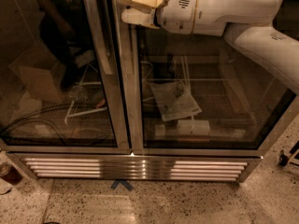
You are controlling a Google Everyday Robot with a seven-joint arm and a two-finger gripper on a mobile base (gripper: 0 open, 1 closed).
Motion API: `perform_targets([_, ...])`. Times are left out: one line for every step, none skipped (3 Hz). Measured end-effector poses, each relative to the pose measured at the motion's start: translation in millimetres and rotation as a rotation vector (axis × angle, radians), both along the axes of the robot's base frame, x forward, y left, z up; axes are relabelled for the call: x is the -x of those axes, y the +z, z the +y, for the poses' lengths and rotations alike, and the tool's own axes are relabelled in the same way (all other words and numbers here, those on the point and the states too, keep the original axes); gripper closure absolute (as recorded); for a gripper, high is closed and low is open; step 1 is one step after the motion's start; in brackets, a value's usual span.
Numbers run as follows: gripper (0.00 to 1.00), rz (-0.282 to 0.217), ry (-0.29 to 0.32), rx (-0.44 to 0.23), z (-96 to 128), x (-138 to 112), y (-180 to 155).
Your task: Place 7up can into top drawer
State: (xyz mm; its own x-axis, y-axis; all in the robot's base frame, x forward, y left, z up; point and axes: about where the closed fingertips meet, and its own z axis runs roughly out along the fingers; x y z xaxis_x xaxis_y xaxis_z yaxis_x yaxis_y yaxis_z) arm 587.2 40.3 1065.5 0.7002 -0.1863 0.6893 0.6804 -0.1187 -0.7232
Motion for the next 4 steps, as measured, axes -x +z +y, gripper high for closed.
perform_targets([0.24, -0.015, 0.009, -0.004, 8.0, -5.4, 5.7])
perform_targets([0.09, -0.015, 0.009, -0.004, 8.9, -2.2, 5.6])
perform_targets([0.0, -0.015, 0.009, -0.004, 10.4, 2.6, 6.2])
perform_targets([0.0, -0.015, 0.009, -0.004, 10.4, 2.6, 6.2])
